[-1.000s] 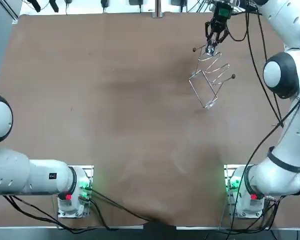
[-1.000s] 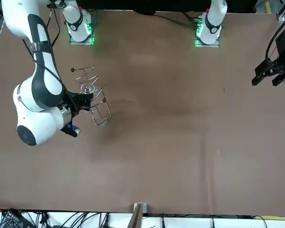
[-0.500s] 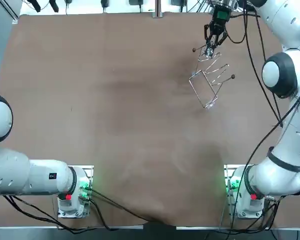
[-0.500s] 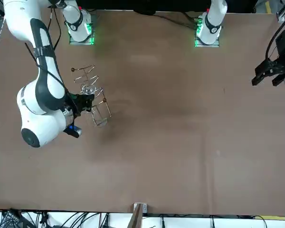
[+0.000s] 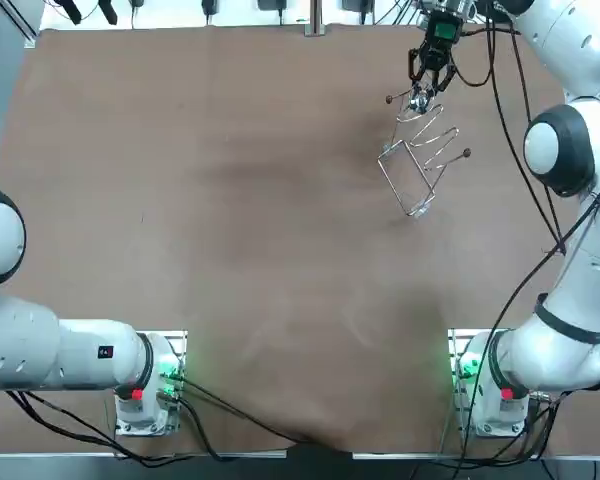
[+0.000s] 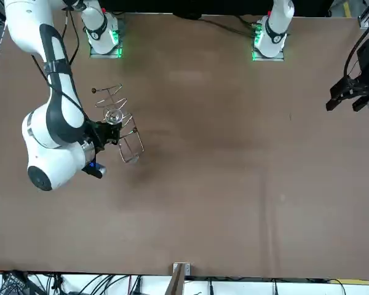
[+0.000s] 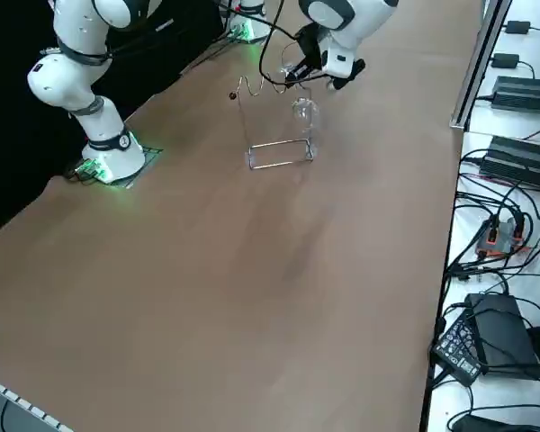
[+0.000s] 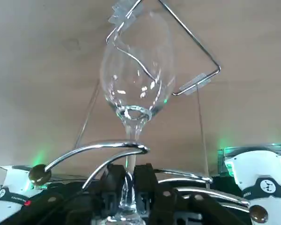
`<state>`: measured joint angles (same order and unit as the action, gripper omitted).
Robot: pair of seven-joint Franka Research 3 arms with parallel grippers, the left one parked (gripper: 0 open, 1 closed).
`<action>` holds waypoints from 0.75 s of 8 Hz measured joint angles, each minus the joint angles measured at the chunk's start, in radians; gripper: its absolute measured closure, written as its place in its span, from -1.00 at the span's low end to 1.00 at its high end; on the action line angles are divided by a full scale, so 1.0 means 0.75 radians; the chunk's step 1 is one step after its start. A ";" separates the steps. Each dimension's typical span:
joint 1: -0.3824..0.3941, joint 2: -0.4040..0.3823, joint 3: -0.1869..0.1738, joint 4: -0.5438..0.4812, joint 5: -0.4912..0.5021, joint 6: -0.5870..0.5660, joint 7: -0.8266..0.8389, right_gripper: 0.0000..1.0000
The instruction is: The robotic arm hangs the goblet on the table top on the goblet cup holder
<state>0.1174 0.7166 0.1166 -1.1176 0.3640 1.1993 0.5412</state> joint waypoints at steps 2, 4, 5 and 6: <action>-0.003 -0.001 -0.002 0.000 -0.005 -0.006 -0.003 -0.18; -0.005 -0.001 -0.006 0.001 -0.011 0.014 -0.007 -0.89; -0.009 -0.001 -0.006 0.003 -0.020 0.014 -0.010 -1.00; -0.015 -0.002 -0.006 0.007 -0.021 0.015 -0.011 -1.00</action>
<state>0.1062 0.7149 0.1122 -1.1122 0.3478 1.2102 0.5328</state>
